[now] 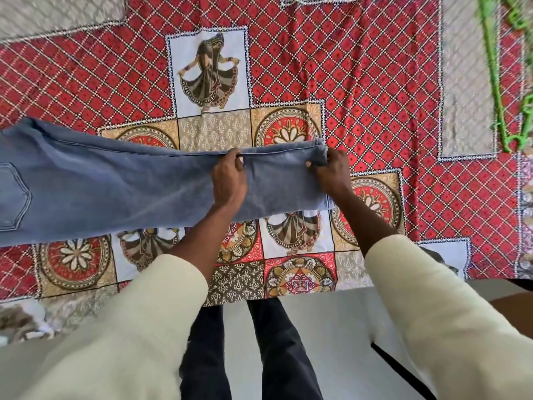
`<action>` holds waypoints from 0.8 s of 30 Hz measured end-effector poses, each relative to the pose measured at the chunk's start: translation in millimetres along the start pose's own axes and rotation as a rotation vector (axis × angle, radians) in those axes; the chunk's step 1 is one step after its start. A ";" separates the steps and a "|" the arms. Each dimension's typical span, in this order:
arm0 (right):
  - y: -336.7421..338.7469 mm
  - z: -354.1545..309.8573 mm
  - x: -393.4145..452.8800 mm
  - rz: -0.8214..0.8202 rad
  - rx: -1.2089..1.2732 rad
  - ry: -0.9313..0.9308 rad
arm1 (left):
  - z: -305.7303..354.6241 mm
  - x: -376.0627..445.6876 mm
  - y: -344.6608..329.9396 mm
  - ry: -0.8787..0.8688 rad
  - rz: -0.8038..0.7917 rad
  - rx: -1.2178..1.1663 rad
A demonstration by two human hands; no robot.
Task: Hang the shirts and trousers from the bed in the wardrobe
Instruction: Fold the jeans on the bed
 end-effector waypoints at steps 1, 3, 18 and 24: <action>3.2 -1.2 2.0 0.032 0.028 -0.011 | -0.4 0.4 0.2 0.004 0.003 -0.008; 9.0 -6.4 4.1 0.073 0.069 -0.035 | -1.8 1.1 -2.5 0.020 -0.029 -0.020; -8.3 9.8 -9.5 -0.204 0.087 -0.269 | -67.8 -16.7 -31.4 0.258 -0.484 0.616; 13.8 -5.5 -22.7 -0.079 0.139 -0.246 | -62.8 2.1 -13.7 0.212 -0.510 0.451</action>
Point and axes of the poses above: each hand's wrist, its own x-axis towards the middle knuckle, its own y-axis out of the back of the hand, z = x × y, the point moved 8 cm from there along x, towards the middle knuckle, and after that the axes turned 15 degrees about -x, right-handed, at the moved point
